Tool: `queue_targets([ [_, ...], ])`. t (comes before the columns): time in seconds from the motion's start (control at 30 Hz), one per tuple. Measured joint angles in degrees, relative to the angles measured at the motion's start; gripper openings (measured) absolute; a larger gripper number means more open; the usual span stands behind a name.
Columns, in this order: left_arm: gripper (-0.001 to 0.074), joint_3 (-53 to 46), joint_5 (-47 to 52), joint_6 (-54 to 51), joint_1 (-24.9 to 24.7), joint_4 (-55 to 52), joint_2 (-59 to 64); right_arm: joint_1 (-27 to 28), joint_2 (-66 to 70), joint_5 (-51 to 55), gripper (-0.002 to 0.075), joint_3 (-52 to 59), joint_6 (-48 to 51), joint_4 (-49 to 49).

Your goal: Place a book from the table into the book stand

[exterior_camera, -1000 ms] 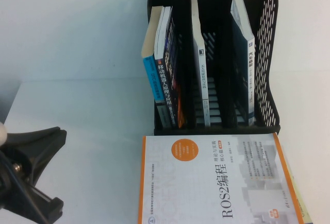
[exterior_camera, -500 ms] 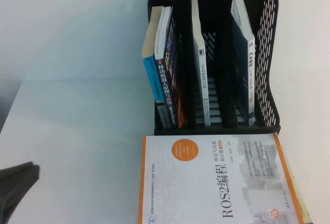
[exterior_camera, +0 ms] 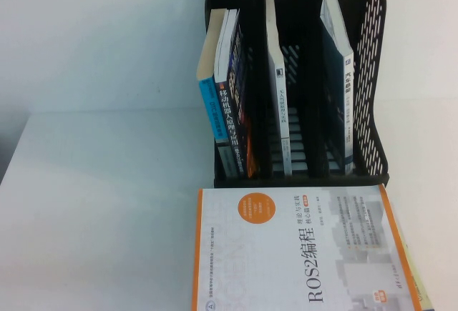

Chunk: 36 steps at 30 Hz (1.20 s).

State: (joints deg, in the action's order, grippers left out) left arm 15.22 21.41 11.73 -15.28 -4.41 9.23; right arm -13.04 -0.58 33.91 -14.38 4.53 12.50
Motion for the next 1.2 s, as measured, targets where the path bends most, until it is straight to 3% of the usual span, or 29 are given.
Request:
queue_targets([
  [0.17,-0.0001,-8.62,-2.77,-1.2,5.08,1.86,-5.54,0.0,0.0,0.0,-0.0002,0.0,0.0,0.0],
  [0.37,-0.0001,-14.91,-2.75,-3.49,7.04,2.75,-9.71,0.0,0.0,0.0,-0.0003,0.0,0.0,0.0],
  [0.9,-0.0001,-16.15,-3.36,-7.58,7.15,3.66,-9.83,0.0,0.0,0.0,-0.0003,0.0,0.0,0.0],
  [1.2,-0.0001,-16.15,-3.36,-8.66,3.91,3.74,-9.83,0.0,0.0,0.0,-0.0003,0.0,0.0,0.0],
])
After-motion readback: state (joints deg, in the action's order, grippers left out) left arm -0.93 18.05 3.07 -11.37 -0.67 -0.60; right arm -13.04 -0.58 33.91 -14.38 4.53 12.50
